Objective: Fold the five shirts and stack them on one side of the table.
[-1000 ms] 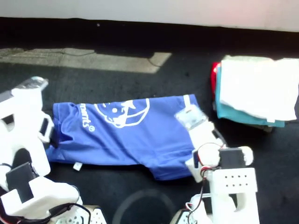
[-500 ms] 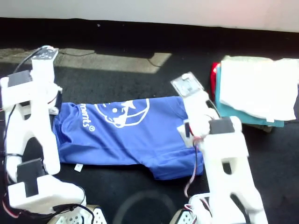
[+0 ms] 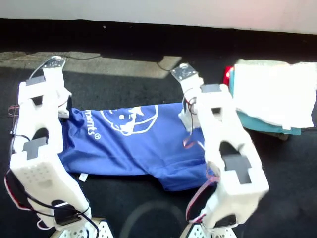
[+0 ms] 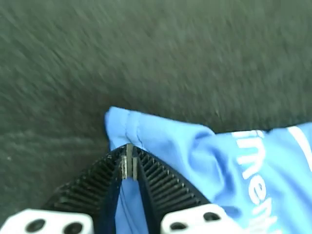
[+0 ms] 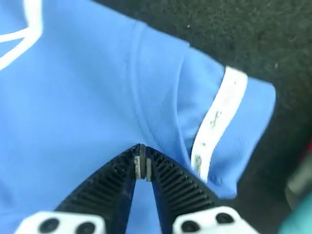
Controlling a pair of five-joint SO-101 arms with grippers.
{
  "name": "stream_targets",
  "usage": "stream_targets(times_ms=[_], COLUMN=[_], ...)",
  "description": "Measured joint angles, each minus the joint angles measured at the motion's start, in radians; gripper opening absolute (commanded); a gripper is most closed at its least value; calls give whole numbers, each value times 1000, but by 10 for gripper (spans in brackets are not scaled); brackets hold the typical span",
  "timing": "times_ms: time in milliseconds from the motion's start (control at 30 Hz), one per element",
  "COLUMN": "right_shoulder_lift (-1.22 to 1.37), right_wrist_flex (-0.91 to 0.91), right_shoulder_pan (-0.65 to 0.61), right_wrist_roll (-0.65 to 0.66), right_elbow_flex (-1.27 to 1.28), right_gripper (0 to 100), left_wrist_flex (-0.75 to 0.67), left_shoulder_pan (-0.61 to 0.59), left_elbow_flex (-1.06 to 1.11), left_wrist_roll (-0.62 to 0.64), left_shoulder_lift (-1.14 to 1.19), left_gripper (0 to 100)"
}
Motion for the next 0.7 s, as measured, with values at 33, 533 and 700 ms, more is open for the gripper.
stream_targets(times_ms=[33, 533, 700], right_shoulder_lift=[55, 192, 25], right_wrist_flex=[0, 157, 186], right_shoulder_pan=[15, 114, 60], right_wrist_roll=[0, -92, -94], right_elbow_flex=[-43, -331, -333], right_gripper=[5, 5, 5], left_wrist_flex=[0, 316, 605], left_shoulder_pan=[-9, -66, -48], left_elbow_flex=[-35, -465, -614], left_wrist_roll=[0, 5, 3], left_shoulder_lift=[21, 158, 158], left_gripper=[9, 9, 9])
